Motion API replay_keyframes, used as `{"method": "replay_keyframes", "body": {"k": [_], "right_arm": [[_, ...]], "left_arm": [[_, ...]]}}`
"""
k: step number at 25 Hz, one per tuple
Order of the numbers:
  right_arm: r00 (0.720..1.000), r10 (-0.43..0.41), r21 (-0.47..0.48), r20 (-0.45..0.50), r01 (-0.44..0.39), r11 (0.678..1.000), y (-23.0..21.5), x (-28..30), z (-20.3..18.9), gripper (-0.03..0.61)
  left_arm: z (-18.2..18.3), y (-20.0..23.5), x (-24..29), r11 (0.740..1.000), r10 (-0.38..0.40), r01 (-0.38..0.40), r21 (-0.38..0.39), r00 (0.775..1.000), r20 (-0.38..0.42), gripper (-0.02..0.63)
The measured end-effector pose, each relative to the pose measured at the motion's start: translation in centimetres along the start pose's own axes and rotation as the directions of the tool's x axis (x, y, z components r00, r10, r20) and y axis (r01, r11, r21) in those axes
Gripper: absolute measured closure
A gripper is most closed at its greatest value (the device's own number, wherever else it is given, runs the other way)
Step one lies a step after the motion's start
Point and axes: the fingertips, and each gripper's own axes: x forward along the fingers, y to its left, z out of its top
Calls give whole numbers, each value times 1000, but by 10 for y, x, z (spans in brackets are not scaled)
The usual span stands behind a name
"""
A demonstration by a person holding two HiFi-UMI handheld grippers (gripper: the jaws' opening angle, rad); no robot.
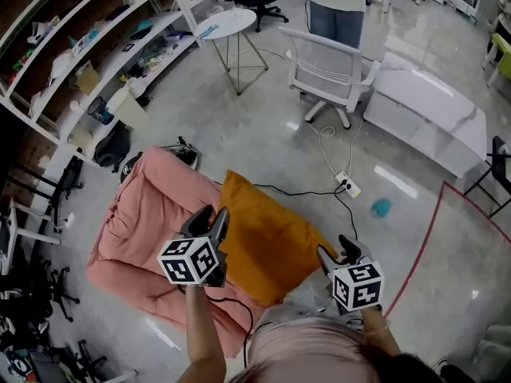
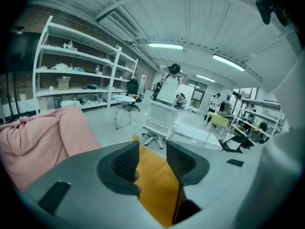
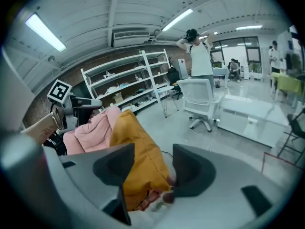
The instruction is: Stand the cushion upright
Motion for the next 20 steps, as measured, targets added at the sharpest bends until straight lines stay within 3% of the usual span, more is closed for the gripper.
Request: {"method": "replay_keyframes", "body": {"k": [10,15,20], "right_arm": [[995,-8,90,-99,17,996,-14,14,-32,314],[993,36,151,-112,-19,988,-3,19,-39,308],[990,22,186,-136,4,983,-1,25,-49,293]], "left_arm": [[-17,19,49,999,-16,21,39,993,-113,400],[-20,37,67,999,-16,21,30,988,-153,356],[-33,45,92,996,-72,81,26,966,-247,324]]}}
